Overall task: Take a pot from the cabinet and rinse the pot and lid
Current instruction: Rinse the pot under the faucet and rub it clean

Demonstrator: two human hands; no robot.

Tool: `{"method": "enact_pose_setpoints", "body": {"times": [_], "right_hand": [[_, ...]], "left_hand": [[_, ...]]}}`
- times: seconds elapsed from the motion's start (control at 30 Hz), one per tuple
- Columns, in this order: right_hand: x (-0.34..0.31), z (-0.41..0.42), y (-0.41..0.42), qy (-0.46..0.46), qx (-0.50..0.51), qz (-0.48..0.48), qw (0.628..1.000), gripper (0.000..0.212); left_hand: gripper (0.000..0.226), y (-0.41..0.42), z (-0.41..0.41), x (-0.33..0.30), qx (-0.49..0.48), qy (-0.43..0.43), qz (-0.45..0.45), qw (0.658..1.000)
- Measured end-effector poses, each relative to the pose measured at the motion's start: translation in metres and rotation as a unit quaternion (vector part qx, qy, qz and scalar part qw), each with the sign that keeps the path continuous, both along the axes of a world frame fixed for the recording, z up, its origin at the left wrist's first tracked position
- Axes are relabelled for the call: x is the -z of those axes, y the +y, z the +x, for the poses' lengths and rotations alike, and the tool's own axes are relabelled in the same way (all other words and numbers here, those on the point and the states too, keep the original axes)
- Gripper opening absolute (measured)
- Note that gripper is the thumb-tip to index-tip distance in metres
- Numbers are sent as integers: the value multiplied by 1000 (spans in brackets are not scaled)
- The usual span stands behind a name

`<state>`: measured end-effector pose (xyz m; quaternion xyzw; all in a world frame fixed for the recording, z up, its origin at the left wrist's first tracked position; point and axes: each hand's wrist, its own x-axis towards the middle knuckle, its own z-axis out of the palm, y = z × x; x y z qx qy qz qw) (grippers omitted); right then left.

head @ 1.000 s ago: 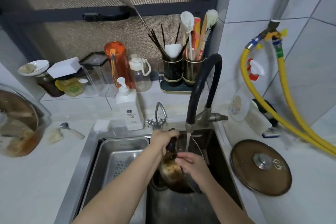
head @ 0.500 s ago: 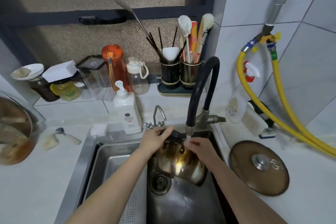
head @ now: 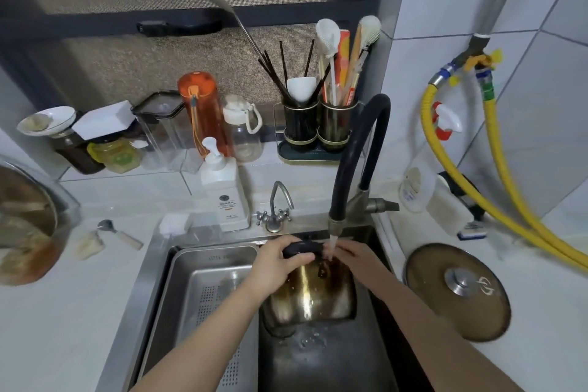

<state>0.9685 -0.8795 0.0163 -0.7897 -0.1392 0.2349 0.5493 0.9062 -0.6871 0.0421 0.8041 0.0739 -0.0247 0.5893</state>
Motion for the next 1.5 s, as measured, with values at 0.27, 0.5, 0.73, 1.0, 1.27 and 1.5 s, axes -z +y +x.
{"method": "enact_pose_setpoints", "body": {"times": [0.27, 0.5, 0.73, 1.0, 1.27, 1.5], "right_hand": [[4, 15, -37, 10, 57, 26, 998, 25], [9, 49, -66, -107, 143, -94, 979, 43], [16, 88, -76, -53, 119, -155, 979, 58], [17, 107, -74, -72, 148, -89, 982, 26], [19, 91, -66, -78, 139, -78, 984, 31], [17, 13, -38, 22, 57, -68, 996, 43]], "left_hand": [[21, -43, 15, -1, 18, -1, -14, 1000], [30, -60, 20, 2, 33, -11, -4, 999], [13, -60, 17, -7, -24, -3, 80, 996], [9, -48, 7, -12, -51, -7, 78, 996], [14, -41, -2, -6, -124, 16, 100, 987], [24, -14, -17, -3, -237, 51, -9, 970]]}}
